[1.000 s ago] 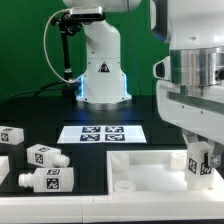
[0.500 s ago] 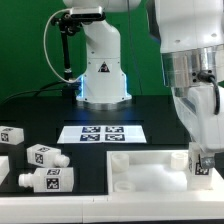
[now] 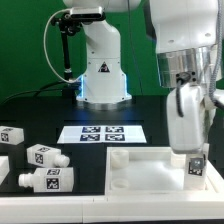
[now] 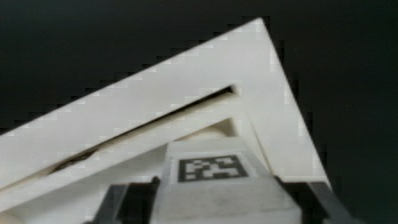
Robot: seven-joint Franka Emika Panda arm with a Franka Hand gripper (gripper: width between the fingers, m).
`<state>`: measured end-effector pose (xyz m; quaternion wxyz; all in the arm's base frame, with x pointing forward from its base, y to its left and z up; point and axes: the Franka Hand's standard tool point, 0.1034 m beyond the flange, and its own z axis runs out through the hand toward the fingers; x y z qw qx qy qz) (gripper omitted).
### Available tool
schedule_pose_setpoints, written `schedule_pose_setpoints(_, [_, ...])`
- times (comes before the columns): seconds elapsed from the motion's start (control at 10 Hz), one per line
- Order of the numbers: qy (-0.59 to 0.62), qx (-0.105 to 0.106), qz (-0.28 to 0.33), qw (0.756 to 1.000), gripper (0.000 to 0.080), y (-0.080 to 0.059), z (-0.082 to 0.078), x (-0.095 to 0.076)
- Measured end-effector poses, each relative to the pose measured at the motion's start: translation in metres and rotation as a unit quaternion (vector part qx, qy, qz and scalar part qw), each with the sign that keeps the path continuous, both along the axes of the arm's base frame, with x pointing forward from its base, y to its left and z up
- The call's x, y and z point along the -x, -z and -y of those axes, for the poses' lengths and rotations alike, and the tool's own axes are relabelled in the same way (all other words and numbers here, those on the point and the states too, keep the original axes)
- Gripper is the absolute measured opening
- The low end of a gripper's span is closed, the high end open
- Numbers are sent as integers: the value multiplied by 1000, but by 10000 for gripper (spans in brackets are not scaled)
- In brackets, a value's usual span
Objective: Assemble one leg
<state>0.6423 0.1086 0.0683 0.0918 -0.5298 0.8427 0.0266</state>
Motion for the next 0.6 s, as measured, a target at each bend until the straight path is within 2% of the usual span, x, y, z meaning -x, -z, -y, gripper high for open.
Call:
schedule_pose_setpoints(0.2, [-6, 1, 0, 1000, 301, 1, 0, 1])
schedule_pose_setpoints(0.3, [-7, 1, 1, 1000, 473, 0, -1, 0])
schedule_pose_setpoints(0.4, [-18, 0, 11, 1000, 473, -10, -5, -2])
schedule_pose_setpoints(0.5, [-31, -2, 21, 999, 615, -25, -7, -3])
schedule_pose_setpoints(0.6, [-38, -4, 27, 999, 639, -34, -8, -4])
